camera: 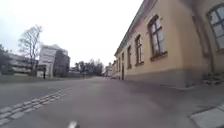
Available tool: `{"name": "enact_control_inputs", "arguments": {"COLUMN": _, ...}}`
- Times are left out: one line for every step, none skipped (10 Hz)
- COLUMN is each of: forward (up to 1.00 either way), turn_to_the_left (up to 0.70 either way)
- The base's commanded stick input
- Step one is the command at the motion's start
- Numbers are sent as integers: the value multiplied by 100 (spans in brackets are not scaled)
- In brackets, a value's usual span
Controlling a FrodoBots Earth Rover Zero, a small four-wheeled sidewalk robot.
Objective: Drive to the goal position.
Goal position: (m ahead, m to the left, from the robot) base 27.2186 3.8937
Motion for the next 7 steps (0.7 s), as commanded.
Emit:
{"name": "enact_control_inputs", "arguments": {"forward": 100, "turn_to_the_left": -21}}
{"name": "enact_control_inputs", "arguments": {"forward": 100, "turn_to_the_left": -25}}
{"name": "enact_control_inputs", "arguments": {"forward": 100, "turn_to_the_left": -18}}
{"name": "enact_control_inputs", "arguments": {"forward": 100, "turn_to_the_left": -7}}
{"name": "enact_control_inputs", "arguments": {"forward": 100, "turn_to_the_left": -4}}
{"name": "enact_control_inputs", "arguments": {"forward": 100, "turn_to_the_left": -1}}
{"name": "enact_control_inputs", "arguments": {"forward": 100, "turn_to_the_left": 0}}
